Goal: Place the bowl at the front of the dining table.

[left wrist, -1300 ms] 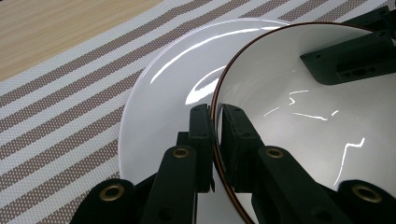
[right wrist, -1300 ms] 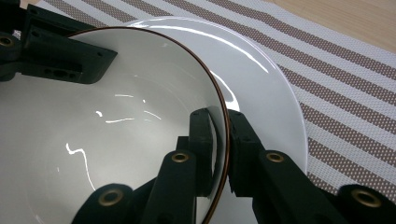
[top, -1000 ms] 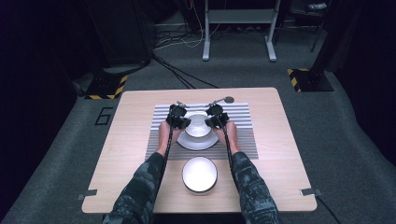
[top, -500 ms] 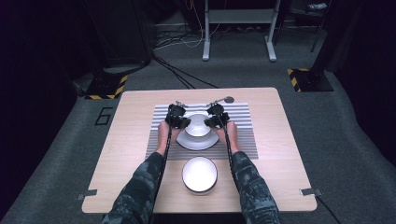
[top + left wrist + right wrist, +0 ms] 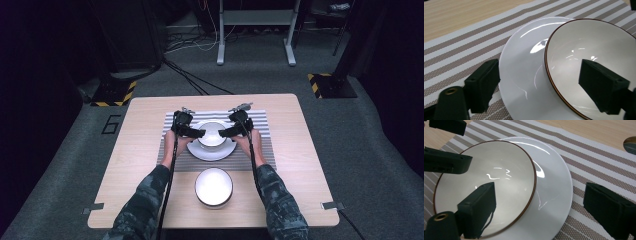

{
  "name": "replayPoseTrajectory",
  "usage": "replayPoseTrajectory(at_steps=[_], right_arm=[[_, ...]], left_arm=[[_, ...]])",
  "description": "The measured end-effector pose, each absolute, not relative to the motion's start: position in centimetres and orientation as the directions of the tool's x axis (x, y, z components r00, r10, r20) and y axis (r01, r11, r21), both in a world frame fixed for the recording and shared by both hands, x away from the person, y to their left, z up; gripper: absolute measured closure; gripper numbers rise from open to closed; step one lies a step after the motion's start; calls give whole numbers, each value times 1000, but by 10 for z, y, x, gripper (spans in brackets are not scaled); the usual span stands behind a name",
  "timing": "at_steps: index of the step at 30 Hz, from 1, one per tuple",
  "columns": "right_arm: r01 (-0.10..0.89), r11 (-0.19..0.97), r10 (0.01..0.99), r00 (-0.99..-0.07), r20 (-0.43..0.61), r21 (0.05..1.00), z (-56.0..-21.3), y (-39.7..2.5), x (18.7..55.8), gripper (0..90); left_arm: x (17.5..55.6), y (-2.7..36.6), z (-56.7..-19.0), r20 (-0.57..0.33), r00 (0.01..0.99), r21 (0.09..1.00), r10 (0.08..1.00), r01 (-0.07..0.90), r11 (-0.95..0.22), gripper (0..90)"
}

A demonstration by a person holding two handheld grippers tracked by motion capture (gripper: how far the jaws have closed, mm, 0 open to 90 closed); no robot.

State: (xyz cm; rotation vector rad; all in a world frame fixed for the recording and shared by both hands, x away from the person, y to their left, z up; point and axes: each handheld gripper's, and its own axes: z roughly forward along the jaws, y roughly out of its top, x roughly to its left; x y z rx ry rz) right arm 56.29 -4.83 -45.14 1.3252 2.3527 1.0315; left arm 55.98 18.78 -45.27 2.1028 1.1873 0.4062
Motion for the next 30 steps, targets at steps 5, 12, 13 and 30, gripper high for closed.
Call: replayPoseTrajectory(at_steps=[5, 12, 13, 30], right_arm=[[630, 341, 817, -566, 113, 697, -443, -61, 550, 27], [602, 333, 802, -586, 118, 726, -430, -75, 525, 0], [602, 333, 802, -586, 118, 726, -430, -75, 525, 0], [515, 365, 790, -612, 35, 775, -413, -113, 470, 0]], left_arm=[[549, 190, -443, -56, 547, 710, 835, 610, -352, 115], [532, 196, -436, -49, 570, 715, 821, 594, -370, 65], [532, 196, -436, -49, 570, 715, 821, 594, -370, 60], [486, 219, -421, -6, 621, 738, 784, 532, -415, 36]])
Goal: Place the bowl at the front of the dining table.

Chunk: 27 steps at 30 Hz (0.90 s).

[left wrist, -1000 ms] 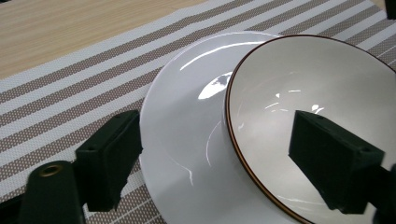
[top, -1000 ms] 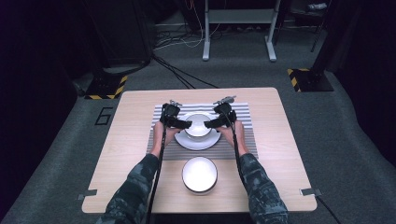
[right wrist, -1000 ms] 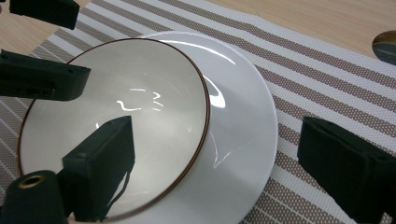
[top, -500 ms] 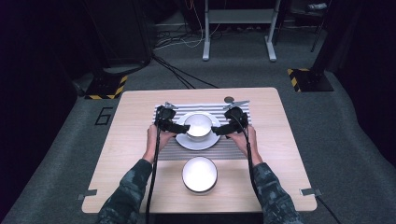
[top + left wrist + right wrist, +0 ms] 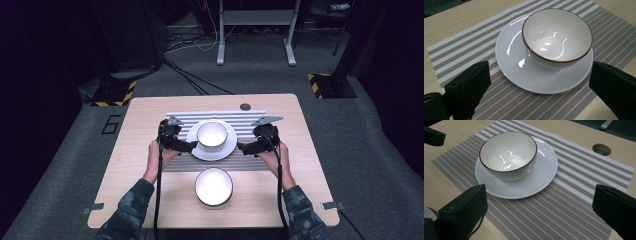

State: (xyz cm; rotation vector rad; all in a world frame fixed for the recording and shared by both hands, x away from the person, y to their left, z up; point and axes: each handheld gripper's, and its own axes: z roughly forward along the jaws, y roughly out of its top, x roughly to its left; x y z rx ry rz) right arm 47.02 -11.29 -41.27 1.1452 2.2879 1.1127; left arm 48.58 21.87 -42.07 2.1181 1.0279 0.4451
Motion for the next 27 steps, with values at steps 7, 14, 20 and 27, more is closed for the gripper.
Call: replayPoseTrajectory(at_steps=[7, 14, 20, 27], right_arm=[[507, 370, 795, -606, 17, 778, -412, -130, 455, 0], [492, 354, 806, -592, 7, 796, -410, -147, 439, 0], [494, 349, 817, -577, 0, 797, -413, -158, 429, 0], [511, 340, 831, -557, 3, 789, -421, -171, 424, 0]], left_arm=[[471, 228, -421, 3, 624, 744, 781, 521, -418, 30], [459, 237, -420, 6, 628, 747, 778, 514, -421, 31], [447, 244, -420, 15, 623, 752, 782, 509, -420, 30], [438, 256, -422, 31, 618, 742, 785, 513, -433, 27]])
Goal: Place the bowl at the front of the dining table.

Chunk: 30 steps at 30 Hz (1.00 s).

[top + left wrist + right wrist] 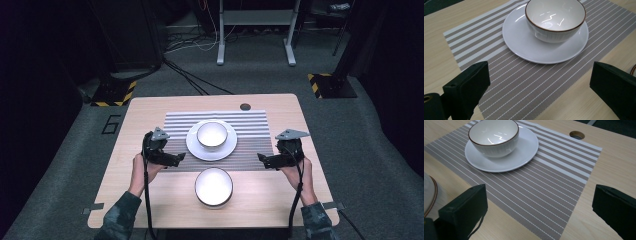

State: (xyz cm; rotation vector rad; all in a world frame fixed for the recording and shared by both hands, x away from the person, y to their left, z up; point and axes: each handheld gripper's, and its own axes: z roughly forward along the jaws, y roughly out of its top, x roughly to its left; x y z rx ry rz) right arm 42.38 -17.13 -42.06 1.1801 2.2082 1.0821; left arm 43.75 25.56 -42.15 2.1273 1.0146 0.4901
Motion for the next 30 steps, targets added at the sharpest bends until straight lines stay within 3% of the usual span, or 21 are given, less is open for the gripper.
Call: replayPoseTrajectory(at_steps=[19, 30], right_arm=[[487, 324, 855, -518, -31, 811, -418, -206, 393, 0], [501, 290, 877, -481, -17, 816, -434, -231, 377, 0]], left_arm=[[408, 298, -434, 14, 545, 748, 838, 550, -371, 20], [389, 323, -453, -1, 496, 734, 868, 590, -336, 14]])
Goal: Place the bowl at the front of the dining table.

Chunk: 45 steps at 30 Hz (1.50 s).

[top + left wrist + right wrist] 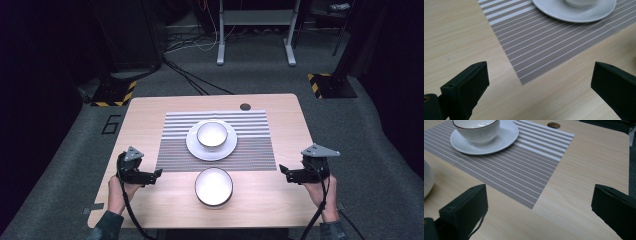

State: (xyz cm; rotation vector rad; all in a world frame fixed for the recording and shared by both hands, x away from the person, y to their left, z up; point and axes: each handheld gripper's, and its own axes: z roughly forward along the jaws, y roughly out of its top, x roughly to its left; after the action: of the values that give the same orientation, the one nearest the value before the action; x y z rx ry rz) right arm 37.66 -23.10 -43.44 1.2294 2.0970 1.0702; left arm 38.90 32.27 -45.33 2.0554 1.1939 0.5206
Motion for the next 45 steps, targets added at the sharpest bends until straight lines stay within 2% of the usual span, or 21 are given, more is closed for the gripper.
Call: replayPoseTrajectory(at_steps=[16, 29, 35, 42, 45], right_arm=[[553, 230, 920, -391, 6, 801, -467, -265, 356, 1], [604, 205, 941, -337, 14, 770, -501, -278, 345, 0], [607, 210, 942, -334, 7, 766, -508, -274, 343, 0], [658, 236, 941, -339, 1, 715, -528, -269, 345, 7], [644, 264, 929, -371, -8, 718, -529, -264, 345, 3]], left_arm=[[361, 356, -478, -6, 413, 730, 911, 624, -279, 6], [354, 370, -503, -3, 369, 706, 930, 660, -259, 3], [351, 372, -512, 11, 357, 695, 934, 669, -264, 3], [355, 377, -524, 29, 344, 679, 939, 683, -271, 3], [356, 379, -529, -2, 342, 692, 940, 679, -245, 0]])
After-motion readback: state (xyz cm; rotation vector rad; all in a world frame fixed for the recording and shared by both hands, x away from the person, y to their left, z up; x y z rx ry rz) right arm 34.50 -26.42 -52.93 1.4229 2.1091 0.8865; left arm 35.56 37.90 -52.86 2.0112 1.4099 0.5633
